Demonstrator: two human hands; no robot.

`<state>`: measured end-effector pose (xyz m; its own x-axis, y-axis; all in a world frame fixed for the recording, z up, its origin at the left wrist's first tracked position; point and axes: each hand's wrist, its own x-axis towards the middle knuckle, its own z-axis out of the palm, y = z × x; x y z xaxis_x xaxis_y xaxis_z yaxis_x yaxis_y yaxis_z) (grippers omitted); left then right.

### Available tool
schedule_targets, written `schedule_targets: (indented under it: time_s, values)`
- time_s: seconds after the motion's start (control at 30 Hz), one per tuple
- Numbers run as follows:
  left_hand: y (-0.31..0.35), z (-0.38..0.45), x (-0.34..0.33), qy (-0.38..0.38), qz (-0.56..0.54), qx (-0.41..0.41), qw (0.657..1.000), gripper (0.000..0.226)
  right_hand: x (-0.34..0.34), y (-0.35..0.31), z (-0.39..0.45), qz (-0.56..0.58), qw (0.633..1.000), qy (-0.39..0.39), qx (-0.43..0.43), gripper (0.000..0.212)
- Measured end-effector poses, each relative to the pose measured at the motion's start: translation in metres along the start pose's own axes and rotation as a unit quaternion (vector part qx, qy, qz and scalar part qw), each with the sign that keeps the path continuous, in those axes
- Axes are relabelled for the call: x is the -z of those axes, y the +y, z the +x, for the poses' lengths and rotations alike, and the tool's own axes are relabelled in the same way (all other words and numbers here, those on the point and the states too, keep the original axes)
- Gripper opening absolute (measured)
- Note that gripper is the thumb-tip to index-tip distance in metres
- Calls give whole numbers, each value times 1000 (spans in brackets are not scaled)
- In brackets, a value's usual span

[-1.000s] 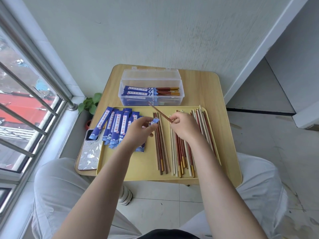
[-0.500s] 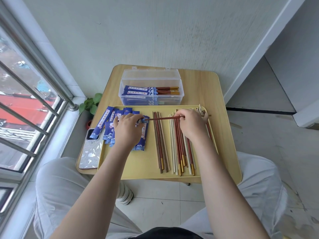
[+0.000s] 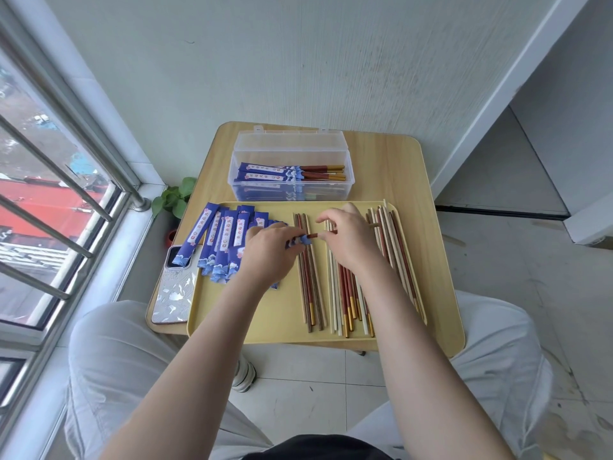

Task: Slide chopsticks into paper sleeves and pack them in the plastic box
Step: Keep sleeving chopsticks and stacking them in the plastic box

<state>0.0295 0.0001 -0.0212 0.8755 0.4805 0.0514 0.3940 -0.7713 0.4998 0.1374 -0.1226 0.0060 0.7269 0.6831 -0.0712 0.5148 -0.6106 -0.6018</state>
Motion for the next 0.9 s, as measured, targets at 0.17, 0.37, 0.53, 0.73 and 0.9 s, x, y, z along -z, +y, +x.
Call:
schedule_targets:
  time_s: [0.17, 0.37, 0.53, 0.73, 0.9]
  values:
    - [4, -4, -1, -53, -66, 16, 996, 23, -7, -7, -1, -8, 999, -28, 24, 27]
    - [-10, -12, -5, -32, -223, 151, 962, 16, -17, -7, 0, 54, 989, 120, 61, 36]
    - [-19, -15, 1, 17, -475, 311, 823, 21, -26, -2, 2, -40, 997, 30, -52, 10]
    - [-11, -16, 4, 16, -559, 313, 767, 17, -59, -13, -11, -181, 970, -123, -107, 12]
    - [-12, -16, -4, 8, -504, 317, 804, 23, -56, -19, -10, -213, 960, -133, -126, 9]
